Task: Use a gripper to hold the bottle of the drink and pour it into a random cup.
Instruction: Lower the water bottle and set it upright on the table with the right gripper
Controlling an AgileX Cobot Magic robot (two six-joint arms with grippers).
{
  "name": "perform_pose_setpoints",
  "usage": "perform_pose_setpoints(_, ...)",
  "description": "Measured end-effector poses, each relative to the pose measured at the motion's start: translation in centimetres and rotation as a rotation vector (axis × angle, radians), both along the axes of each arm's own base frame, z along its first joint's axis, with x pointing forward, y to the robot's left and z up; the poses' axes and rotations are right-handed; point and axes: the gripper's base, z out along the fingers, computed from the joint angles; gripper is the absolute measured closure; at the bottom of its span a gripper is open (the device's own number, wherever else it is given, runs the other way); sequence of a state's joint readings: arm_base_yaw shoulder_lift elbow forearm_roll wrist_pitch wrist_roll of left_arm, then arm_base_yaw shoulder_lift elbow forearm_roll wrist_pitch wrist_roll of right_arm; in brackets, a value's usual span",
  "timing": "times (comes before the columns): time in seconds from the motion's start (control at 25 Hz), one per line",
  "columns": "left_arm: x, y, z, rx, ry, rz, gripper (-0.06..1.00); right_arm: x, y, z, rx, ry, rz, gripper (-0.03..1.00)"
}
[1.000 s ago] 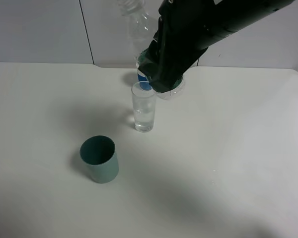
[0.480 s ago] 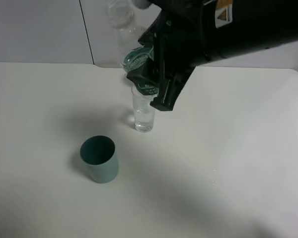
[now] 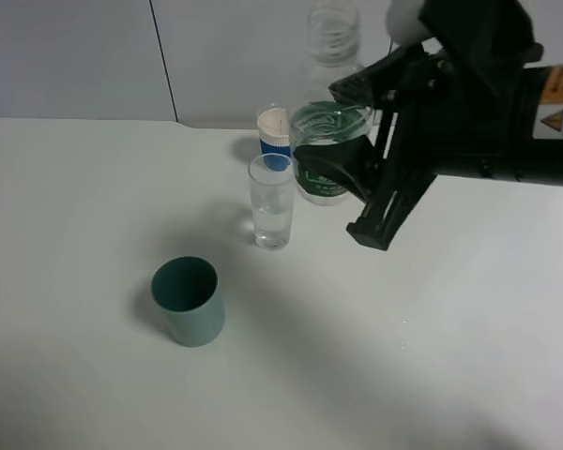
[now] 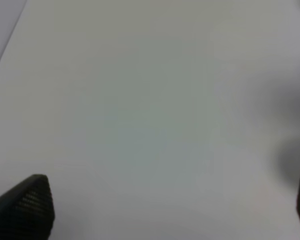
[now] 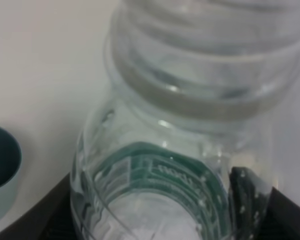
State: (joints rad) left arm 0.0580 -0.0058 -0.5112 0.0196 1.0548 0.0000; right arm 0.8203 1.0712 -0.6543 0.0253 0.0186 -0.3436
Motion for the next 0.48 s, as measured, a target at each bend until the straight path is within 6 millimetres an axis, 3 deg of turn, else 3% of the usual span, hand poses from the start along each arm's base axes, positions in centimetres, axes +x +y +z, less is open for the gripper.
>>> perform_pose_setpoints(0.2, 0.0, 0.0, 0.0, 0.0, 0.0, 0.0, -0.04, 1.1, -2.8, -1.9, 0.081, 0.141, -0.186, 0.4)
perform_pose_setpoints(0.48, 0.0, 0.0, 0.0, 0.0, 0.0, 0.0, -0.04, 2.8, -5.3, -2.1, 0.098, 0.167, -0.348, 0.4)
